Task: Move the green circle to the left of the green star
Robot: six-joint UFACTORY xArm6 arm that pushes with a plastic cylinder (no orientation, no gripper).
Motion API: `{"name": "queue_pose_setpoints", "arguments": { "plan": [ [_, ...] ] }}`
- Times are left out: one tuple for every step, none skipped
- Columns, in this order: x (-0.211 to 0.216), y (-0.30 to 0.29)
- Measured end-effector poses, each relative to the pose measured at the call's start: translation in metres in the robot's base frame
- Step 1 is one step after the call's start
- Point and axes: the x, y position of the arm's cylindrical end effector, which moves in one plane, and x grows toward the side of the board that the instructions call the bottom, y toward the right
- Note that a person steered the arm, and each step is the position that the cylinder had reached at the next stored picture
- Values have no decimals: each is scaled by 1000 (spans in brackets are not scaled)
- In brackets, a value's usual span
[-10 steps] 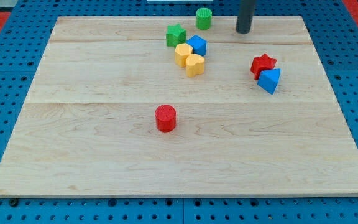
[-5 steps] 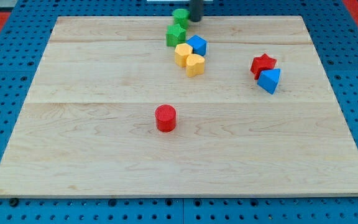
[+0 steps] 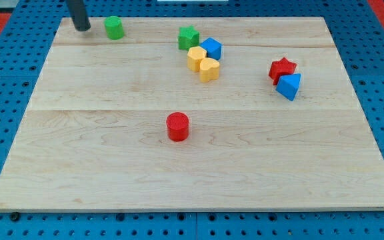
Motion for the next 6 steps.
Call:
{"name": "queue_pose_setpoints", "arguments": {
  "plan": [
    [5, 30],
    [44, 56],
    [46, 113],
    [28, 140],
    [11, 157],
    [38, 183]
  ]
}}
